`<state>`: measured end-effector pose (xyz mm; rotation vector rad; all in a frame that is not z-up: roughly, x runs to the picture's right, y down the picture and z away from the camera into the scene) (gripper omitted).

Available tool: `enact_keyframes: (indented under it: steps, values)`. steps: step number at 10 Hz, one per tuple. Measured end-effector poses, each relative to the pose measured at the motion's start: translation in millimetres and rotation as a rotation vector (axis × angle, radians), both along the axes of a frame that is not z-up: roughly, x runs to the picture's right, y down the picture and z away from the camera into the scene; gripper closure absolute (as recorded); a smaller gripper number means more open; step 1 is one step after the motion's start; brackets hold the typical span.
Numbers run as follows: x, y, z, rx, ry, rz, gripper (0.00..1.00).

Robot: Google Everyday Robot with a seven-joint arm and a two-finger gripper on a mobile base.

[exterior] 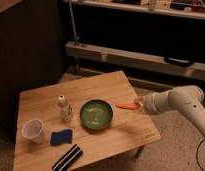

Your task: Place the pepper in the ceramic cup

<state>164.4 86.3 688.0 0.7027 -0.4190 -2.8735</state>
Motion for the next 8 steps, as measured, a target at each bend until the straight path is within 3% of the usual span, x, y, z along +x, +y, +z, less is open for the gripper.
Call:
enact_keyframes:
  steps: [2, 8]
  values:
    - [-28.5, -6.0, -20.3, 0.004, -0.042, -0.039, 0.97]
    - [-103.6, 2.5, -33.3, 0.007, -0.123, -0.177, 0.97]
